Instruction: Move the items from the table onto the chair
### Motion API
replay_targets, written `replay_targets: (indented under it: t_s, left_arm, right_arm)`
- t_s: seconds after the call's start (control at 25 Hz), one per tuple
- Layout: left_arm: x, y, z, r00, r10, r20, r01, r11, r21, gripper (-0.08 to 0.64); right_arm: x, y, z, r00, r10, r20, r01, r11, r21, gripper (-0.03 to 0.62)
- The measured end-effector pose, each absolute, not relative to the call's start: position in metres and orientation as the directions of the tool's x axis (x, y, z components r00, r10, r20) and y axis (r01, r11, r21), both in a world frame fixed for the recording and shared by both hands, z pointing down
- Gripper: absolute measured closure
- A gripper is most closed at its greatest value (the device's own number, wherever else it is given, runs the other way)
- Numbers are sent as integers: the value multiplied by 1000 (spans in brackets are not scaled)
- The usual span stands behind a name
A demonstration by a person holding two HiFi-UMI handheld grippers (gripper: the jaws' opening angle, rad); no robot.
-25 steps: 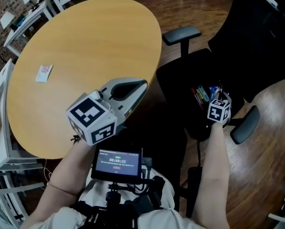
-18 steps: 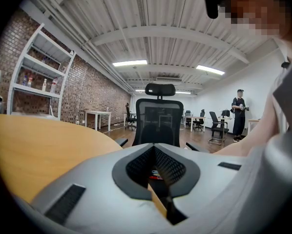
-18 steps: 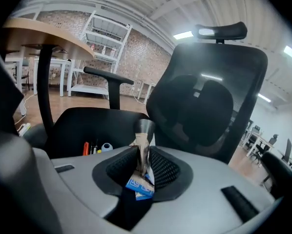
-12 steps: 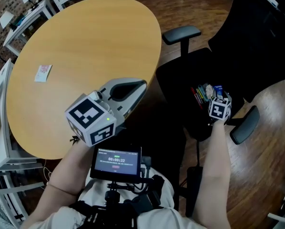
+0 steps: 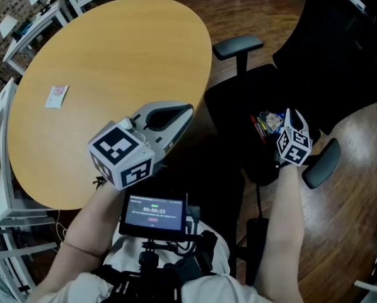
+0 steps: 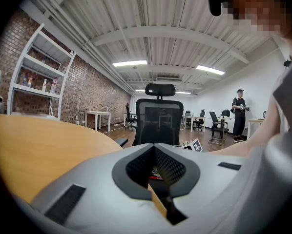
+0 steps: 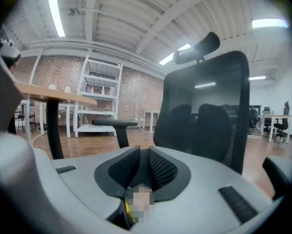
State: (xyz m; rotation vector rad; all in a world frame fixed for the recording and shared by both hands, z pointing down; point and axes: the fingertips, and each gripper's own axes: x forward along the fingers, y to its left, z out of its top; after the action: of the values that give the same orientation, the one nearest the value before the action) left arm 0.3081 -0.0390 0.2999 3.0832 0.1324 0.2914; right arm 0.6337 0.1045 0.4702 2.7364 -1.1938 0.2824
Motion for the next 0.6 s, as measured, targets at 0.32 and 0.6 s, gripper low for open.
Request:
replay_targets:
  t_s: [0.32, 0.6]
  left_arm:
    - [309, -38, 299, 980, 90, 180, 82, -995, 53, 554]
    - [306, -40, 300, 980, 75, 185, 66, -996, 54, 554]
  right_arm:
    - [570, 58, 385, 506, -858, 89, -861, -509, -13, 586]
    - [502, 26, 327, 278, -960, 12, -960, -278, -27, 586]
